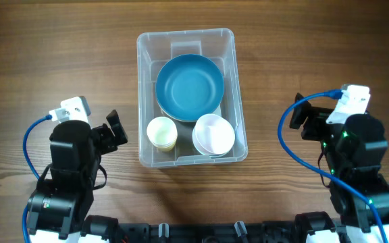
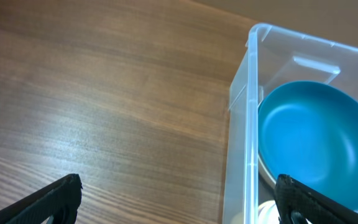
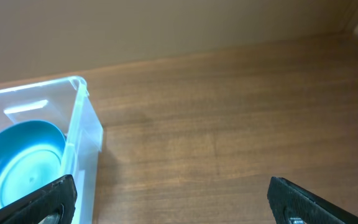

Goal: Pack container

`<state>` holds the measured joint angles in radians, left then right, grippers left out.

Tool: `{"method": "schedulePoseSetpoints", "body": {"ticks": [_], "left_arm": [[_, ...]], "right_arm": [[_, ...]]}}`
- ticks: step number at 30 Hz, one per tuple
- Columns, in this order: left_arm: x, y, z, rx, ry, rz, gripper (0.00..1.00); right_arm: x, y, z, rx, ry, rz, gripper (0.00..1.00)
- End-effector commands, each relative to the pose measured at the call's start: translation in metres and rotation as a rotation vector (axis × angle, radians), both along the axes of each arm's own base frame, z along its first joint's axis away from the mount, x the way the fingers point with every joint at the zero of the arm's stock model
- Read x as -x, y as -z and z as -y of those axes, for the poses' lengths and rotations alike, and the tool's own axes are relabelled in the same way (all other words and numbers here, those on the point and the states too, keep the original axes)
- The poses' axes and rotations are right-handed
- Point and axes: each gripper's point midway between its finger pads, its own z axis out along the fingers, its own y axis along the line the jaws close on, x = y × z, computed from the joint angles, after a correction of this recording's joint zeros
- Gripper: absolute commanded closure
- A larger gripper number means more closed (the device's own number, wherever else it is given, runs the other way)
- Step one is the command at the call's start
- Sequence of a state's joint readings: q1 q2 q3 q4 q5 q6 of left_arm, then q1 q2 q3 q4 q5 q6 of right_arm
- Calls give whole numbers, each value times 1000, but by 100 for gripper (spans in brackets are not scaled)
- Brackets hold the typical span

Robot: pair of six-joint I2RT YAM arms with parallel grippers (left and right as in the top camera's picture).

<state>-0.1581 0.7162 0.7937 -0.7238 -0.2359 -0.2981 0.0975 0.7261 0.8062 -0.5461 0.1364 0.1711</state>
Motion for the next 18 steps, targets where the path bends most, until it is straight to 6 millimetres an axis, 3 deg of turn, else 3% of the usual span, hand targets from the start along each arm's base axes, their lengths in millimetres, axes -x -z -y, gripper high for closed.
{"method": "schedulePoseSetpoints", "body": {"ticks": [1, 3, 7, 9, 12, 18], "left_arm": [[2, 6, 0, -4, -3, -18, 0], [3, 6, 0, -4, -3, -20, 0], [3, 6, 0, -4, -3, -20, 0], [3, 6, 0, -4, -3, -20, 0], [3, 6, 0, -4, -3, -20, 0], [3, 6, 0, -4, -3, -20, 0]], "right_arm": [[-6, 20, 2, 8, 21, -66, 0], [9, 26, 5, 36, 14, -105, 0], [49, -10, 9, 36, 6, 119, 0], [66, -3, 8, 19, -5, 231, 0], [64, 3, 4, -2, -25, 383, 0], [53, -12, 3, 2, -23, 716, 0]]}}
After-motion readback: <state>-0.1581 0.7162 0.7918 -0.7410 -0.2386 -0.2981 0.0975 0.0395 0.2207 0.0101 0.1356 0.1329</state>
